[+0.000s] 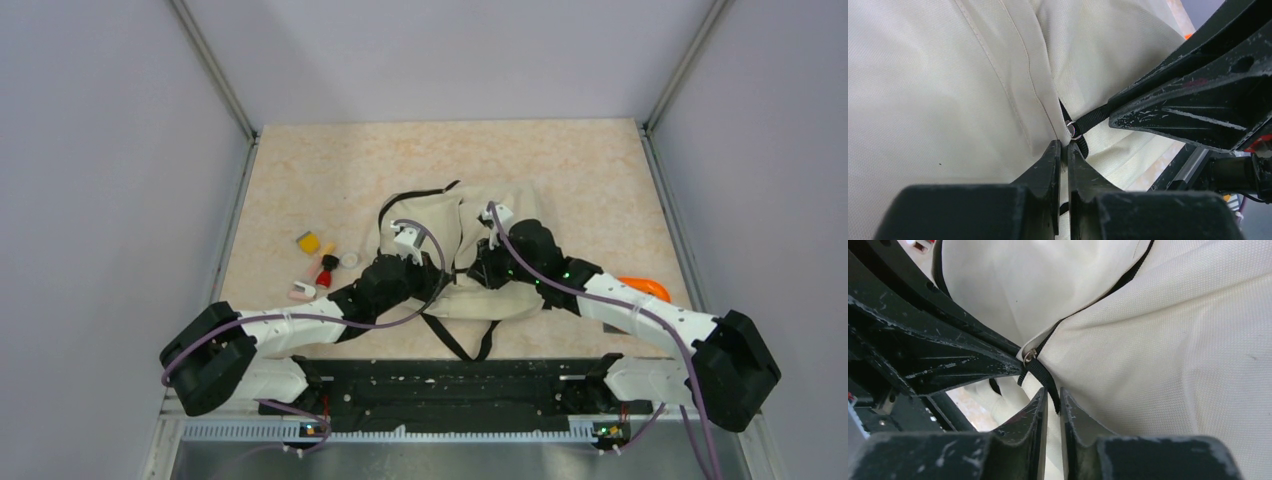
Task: Pack the student bag
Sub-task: Unzip the student bag at the center of the board, then pick up the stationery from the center of the board.
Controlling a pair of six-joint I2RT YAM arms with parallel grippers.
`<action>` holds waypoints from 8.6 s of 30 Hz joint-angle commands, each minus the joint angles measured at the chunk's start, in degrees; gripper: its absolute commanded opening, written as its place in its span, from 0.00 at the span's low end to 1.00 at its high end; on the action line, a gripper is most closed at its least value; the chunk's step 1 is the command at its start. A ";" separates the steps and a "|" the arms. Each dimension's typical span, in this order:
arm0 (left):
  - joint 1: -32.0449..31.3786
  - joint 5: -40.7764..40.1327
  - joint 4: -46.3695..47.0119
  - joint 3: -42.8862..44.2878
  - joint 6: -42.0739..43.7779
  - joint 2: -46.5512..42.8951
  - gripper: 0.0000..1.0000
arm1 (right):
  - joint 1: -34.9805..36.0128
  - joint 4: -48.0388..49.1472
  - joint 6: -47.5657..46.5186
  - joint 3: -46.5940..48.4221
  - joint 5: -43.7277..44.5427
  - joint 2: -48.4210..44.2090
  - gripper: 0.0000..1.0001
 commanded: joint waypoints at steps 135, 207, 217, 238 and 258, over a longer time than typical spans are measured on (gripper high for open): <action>10.35 1.89 -0.34 3.27 -11.65 8.44 0.09 | 20.60 -22.19 6.77 34.02 60.43 32.48 0.74; 39.63 -18.13 -52.16 13.68 6.18 -2.46 0.69 | 14.56 -5.61 -1.75 20.79 41.42 2.89 0.00; 39.72 -15.07 -53.25 17.11 7.01 4.56 0.64 | 14.38 -5.88 -1.50 20.80 41.04 2.77 0.00; 40.37 -11.42 -52.83 18.62 1.52 9.82 0.59 | 14.11 -6.34 -1.13 19.90 40.50 1.90 0.00; 40.47 -10.41 -50.79 13.77 2.78 -3.24 0.27 | 14.17 -6.09 -0.91 19.98 39.67 1.46 0.00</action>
